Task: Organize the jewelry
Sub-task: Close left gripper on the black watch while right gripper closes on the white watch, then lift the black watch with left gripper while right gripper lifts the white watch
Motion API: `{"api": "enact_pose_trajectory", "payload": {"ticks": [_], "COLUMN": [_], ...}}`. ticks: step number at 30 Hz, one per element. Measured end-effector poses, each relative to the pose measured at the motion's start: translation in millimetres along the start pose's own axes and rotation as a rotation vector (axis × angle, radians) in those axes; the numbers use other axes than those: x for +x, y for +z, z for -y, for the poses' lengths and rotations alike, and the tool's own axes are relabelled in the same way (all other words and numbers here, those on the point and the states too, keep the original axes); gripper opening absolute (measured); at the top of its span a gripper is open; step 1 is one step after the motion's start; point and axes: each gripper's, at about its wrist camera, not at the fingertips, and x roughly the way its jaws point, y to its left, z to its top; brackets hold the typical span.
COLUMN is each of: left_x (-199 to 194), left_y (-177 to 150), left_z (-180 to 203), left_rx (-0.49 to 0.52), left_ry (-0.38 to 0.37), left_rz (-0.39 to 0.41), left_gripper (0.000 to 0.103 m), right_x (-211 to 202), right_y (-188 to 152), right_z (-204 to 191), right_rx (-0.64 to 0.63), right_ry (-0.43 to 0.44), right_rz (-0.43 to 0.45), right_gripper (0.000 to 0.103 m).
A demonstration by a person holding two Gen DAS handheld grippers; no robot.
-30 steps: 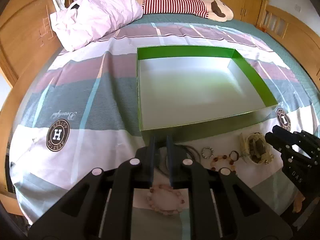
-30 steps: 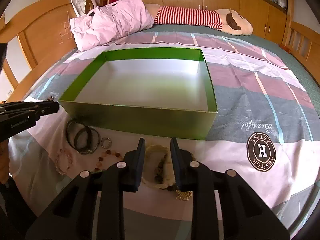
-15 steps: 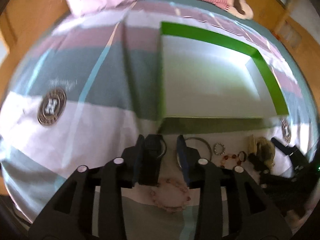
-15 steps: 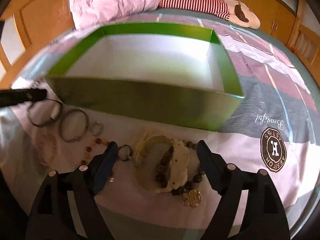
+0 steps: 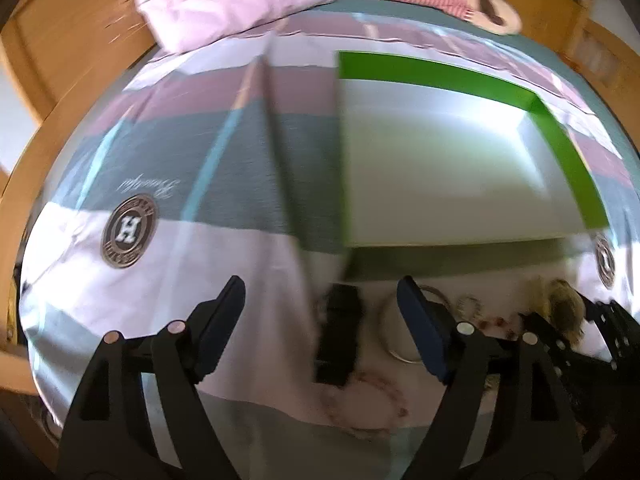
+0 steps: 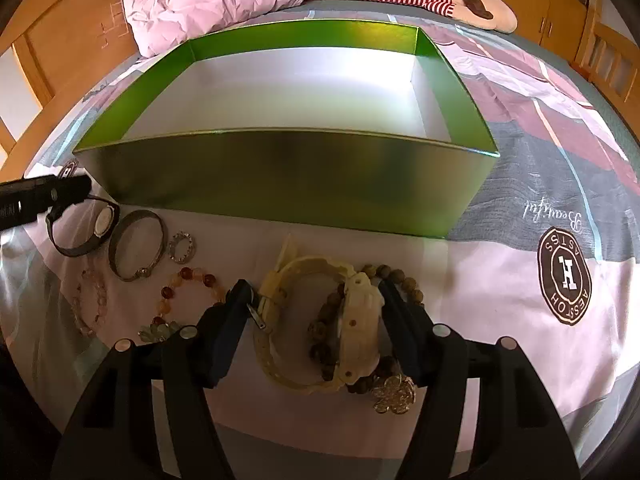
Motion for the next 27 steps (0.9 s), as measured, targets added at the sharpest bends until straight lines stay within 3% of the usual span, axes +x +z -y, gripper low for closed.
{"api": "enact_pose_trajectory", "payload": {"ticks": [6, 10, 13, 22, 27], "left_x": [35, 39, 34, 9, -13], "left_y": [-5, -2, -3, -3, -2], "left_z": [-3, -3, -2, -3, 1], "left_rx": [0.009, -0.029, -0.007, -0.018, 0.007], "left_ry": [0.059, -0.052, -0.023, -0.055, -0.082], "left_rz": [-0.129, -0.16, -0.138, -0.08, -0.013], "left_gripper": [0.08, 0.029, 0.016, 0.016, 0.016], "right_x": [-1, -1, -1, -3, -19], "right_y": [-3, -2, -3, -2, 2], "right_z": [-4, -5, -5, -5, 3], "right_rx": [-0.003, -0.008, -0.012, -0.004, 0.047], "right_ry": [-0.009, -0.009, -0.008, -0.008, 0.003], "right_rz": [0.002, 0.004, 0.002, 0.01, 0.077], "right_gripper": [0.066, 0.066, 0.066, 0.066, 0.066]}}
